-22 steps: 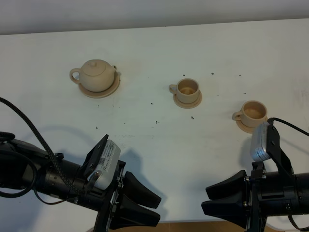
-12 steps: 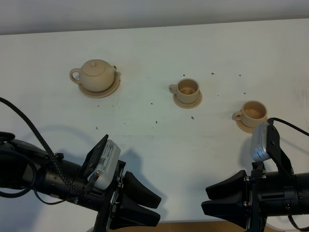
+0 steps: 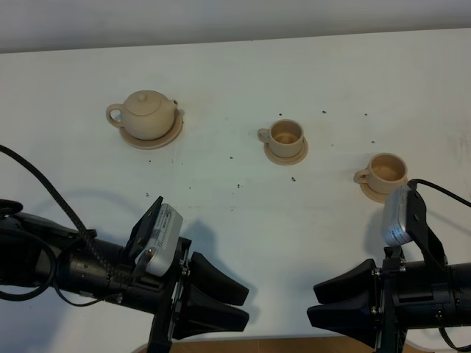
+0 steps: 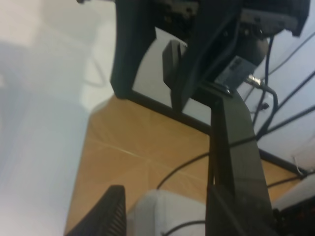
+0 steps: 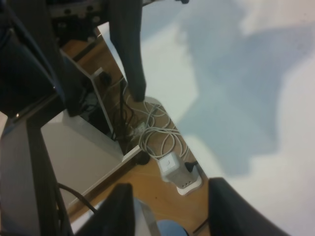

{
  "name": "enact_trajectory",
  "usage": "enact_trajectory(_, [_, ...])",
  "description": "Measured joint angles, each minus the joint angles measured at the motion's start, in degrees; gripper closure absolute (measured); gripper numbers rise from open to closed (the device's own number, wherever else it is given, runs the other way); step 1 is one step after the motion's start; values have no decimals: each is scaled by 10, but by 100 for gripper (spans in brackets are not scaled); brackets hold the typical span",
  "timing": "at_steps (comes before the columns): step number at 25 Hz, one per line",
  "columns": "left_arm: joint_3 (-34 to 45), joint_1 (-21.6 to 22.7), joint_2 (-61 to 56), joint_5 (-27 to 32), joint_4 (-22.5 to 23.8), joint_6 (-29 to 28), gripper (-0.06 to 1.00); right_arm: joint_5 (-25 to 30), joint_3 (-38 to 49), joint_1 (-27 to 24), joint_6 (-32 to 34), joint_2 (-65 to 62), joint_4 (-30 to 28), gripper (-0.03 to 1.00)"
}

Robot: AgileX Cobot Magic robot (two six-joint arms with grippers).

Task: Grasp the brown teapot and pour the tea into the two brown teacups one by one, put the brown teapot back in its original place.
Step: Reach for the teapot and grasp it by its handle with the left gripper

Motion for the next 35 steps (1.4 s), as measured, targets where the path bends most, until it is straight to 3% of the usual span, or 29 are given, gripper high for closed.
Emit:
enact_trajectory(6, [0,0,0,0,-6,-11,56,1,0,0,0,0,0,59])
enact_trajectory(11, [-26,0,0,-3,16,-74,56,3,-2,0,4,0,0,59])
enact_trajectory(15, [-85,0,-9,-33,92,-209,56,-14,-34,0,51,1,-2,59])
enact_trajectory(19, [-161,0,-34,-59,221,-390,56,-66,-94,0,155,2,-63,59])
enact_trajectory(23, [-233,0,-63,-63,336,-539,56,-78,-178,0,345,3,-223,59])
enact_trajectory(29, [-326,0,-76,-86,445,-744,56,-36,-309,0,699,-20,-530,59])
enact_trajectory(32, [-360,0,-76,-99,496,-811,56,-13,-344,0,860,-61,-668,59])
enact_trajectory(35, [-384,0,-76,-114,528,-842,56,20,-349,0,972,-126,-778,59])
